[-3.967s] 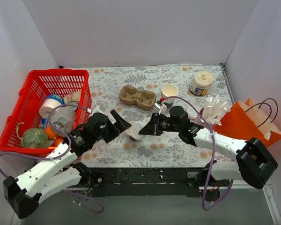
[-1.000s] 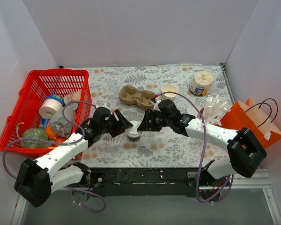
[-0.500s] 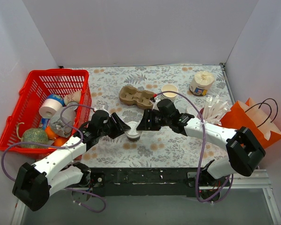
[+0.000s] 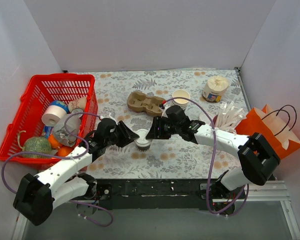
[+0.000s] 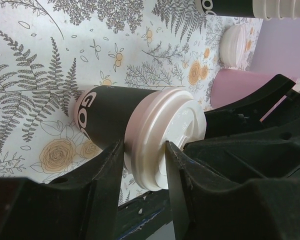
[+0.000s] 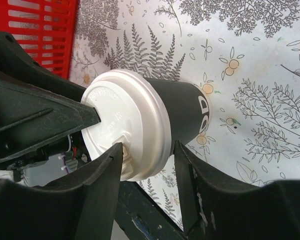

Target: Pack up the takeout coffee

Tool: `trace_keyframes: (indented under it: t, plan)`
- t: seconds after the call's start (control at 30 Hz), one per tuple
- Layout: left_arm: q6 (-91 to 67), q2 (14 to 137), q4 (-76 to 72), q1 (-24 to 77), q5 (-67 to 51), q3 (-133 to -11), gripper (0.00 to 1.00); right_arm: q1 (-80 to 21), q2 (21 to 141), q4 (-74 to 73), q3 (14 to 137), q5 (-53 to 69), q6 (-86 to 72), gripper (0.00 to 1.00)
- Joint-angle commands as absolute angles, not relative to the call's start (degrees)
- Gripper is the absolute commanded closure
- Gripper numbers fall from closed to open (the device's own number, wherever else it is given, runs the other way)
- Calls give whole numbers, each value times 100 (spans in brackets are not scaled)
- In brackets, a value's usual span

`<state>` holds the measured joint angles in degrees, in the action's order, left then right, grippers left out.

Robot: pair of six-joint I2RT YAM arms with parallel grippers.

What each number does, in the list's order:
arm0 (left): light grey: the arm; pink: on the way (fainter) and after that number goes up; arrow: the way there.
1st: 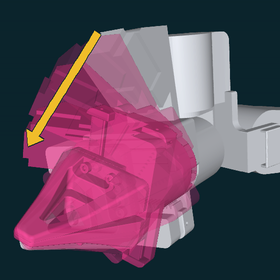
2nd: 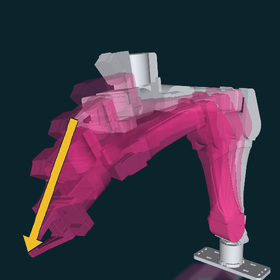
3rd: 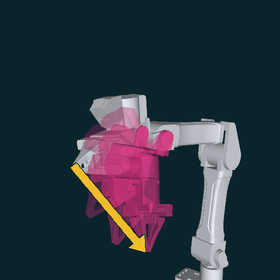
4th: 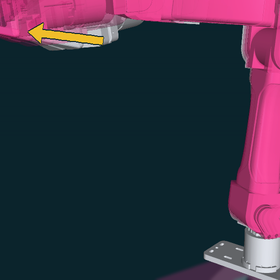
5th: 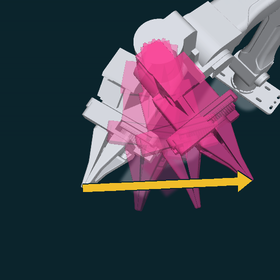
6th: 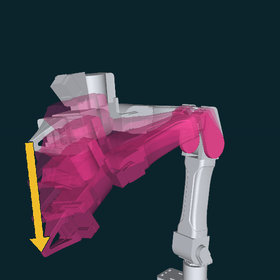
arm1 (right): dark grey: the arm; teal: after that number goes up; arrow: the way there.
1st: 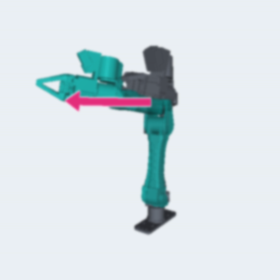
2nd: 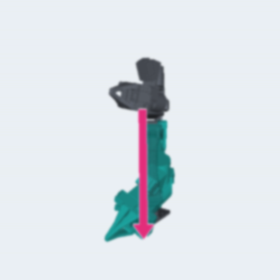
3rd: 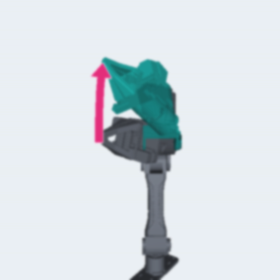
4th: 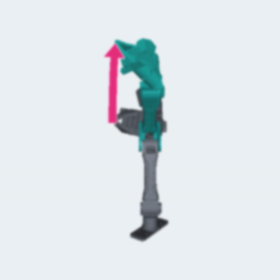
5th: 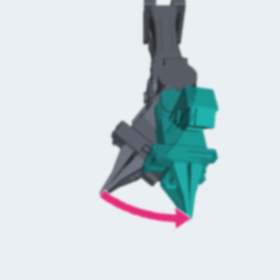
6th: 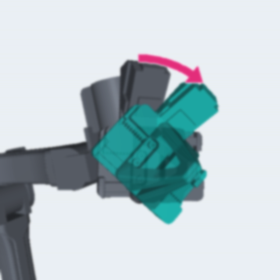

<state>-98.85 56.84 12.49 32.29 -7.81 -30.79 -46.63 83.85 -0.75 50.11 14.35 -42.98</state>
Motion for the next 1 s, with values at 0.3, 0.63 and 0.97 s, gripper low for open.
trace_keyframes:
  t: [0.3, 0.63, 0.97]
  plan:
    - [-10055, 5563, 1336, 3120, -817, -2347, 84, -4685, 8569, -421, 5089, 1037, -4070, 49]
    - [-10265, 5537, 1942, 3094, -764, -1899, 87, -4684, 8912, -1468, 5520, 308, -3235, 54]
    - [-10503, 5511, 1705, 3103, -914, -1556, 91, -4684, 8956, -1274, 5774, 773, -2856, 52]
